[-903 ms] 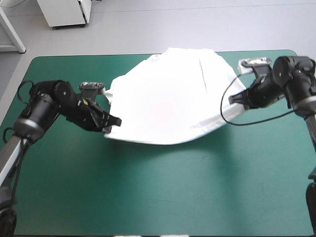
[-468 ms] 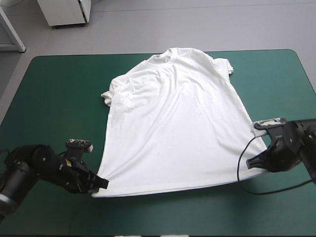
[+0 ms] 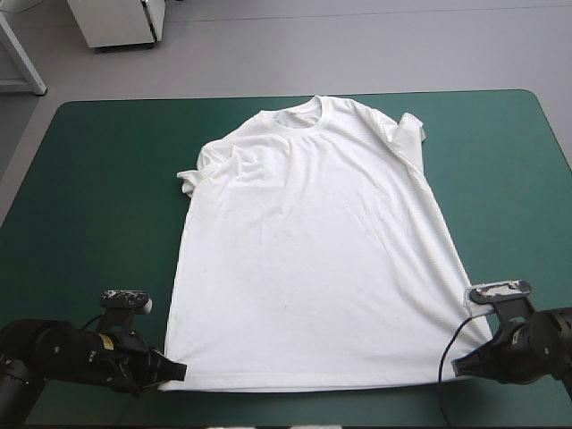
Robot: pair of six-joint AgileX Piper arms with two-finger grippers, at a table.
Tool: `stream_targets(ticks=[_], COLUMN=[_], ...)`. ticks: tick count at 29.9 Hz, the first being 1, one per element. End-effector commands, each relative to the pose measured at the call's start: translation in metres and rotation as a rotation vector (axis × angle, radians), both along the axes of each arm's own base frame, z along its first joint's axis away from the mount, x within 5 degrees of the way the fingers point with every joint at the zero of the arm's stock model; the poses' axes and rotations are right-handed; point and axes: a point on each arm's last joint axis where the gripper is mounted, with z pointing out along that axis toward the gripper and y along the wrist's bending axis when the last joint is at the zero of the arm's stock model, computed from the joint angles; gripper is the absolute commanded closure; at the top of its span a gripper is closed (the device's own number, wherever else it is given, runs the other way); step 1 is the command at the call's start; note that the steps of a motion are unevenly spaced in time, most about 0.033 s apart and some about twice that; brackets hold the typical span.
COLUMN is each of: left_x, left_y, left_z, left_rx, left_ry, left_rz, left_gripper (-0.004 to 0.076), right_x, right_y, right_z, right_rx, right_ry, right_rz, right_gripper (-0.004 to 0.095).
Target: Fold the cloth
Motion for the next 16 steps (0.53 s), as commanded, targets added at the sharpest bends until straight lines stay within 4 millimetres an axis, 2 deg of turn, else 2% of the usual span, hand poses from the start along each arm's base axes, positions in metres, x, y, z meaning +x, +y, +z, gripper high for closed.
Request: stream_targets(ticks=[1, 11, 14, 16], left_x=[-0.0101, -0.0104, -0.0106, -0.0107], left_y=[-0.0008, 0.0032, 0.0024, 0.0016], left_z=[-0.0029, -0.0067, -0.0064, -0.0061], left_rx=[-0.019, 0.028, 0.019, 0.009], left_ry=[0.062, 0.058, 0.058, 0.06], left_rz=[-0.008, -0.01, -0.016, -0.015], left_gripper=[0.0733, 0.0728, 0.0671, 0.0606], right_x=[-0.0045, -0.0061, -0.0063, -0.0064], right_y=[-0.0008, -0.001, 0.0002, 0.001], right_z=[-0.0085, -0.013, -0.0131, -0.0131], right_rx=[-0.012, -0.009, 0.004, 0.014], right_ry=[0.01, 0.026, 0.028, 0.029], right_rz=[0.008, -0.01, -0.012, -0.016], right_gripper=[0.0927, 0.0926, 0.0908, 0.0837])
